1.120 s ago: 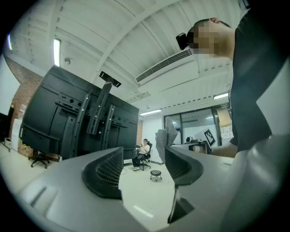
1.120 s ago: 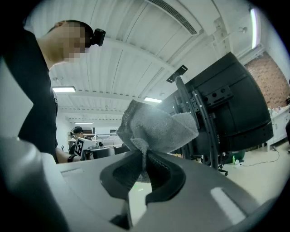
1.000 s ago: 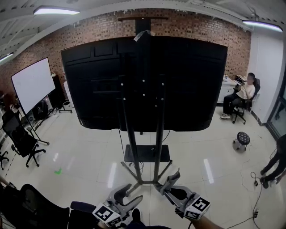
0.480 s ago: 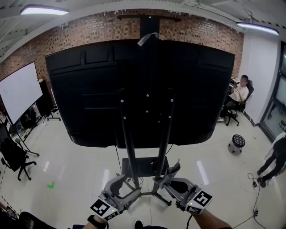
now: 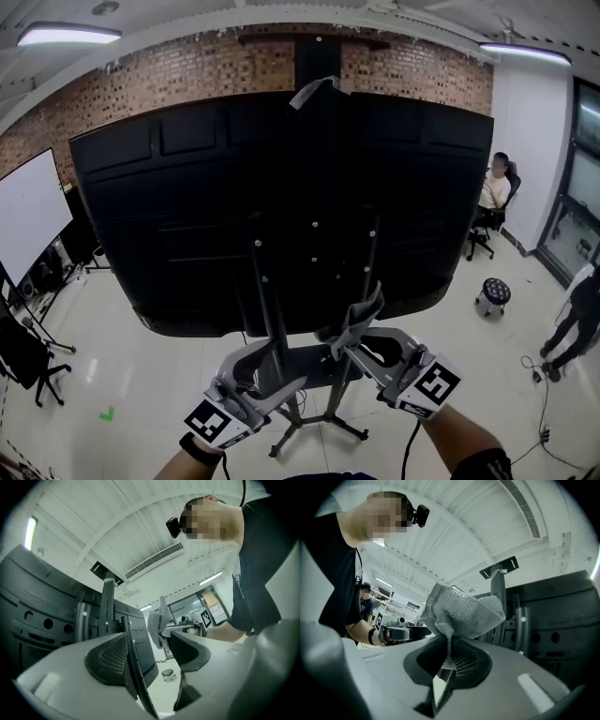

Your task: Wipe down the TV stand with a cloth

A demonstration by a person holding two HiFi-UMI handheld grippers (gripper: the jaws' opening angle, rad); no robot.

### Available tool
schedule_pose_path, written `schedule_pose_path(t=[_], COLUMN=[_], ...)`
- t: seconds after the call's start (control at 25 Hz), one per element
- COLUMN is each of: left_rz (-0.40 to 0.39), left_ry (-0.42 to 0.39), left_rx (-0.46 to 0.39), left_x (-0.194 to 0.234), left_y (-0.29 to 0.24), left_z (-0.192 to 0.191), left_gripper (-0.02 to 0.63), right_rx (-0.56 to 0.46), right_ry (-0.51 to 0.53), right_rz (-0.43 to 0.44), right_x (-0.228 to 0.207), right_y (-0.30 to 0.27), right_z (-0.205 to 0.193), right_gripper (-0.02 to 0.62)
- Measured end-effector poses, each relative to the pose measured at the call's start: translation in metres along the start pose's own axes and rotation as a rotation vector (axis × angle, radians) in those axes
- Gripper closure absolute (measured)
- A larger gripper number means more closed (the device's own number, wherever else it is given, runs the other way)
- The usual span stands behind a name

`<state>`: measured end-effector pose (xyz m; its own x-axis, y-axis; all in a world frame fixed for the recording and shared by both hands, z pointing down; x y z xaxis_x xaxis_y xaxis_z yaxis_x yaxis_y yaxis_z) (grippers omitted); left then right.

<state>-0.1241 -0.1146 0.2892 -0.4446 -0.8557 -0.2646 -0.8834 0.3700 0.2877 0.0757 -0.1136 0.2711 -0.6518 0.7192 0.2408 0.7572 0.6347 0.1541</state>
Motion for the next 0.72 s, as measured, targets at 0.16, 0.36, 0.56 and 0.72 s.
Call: schedule_pose_path(t=[0.16,0.36,0.56,0.72], left_rz=[-0.02,-0.037,-0.02,-0.013], left_ry=[-0.055,-0.106,-0.204,-0.249], left_rx=[-0.007,-0.064,-0.077,-0.07], left_x=[0.019,0.041,0.068,0.088], left_y=[-0.026,-0.06,-0.088,-0.107], left_z=[0.013,0.055,0.088,0.119], left_gripper=[0.298,0.298,0.302,0.307], right_rx=[0.003,-0.025,-0.029,-0.015], right_ry=[0.075,0.126,0.232,0.296], right_rz=[0.016,0.053,0.059,0.03], right_x=[-0.029,-0.068,-0.102,-0.134], right_y=[-0.024,-0.047,-0.072,-0.098], right_z=[0.029,0.08,0.135,0.18], right_gripper=[0.574,0.572,0.572,0.572])
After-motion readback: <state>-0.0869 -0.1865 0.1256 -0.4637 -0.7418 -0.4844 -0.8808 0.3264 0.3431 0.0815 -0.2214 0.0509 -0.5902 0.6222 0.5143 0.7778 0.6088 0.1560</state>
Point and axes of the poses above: the fingertips, and each gripper's own axes: y backward along the fingers, x to its left, z out of its top, the point moved 7 cm from there along y, backward along the fingers, and after that the axes turned 3 degrees about -y, right-handed, at the moved point
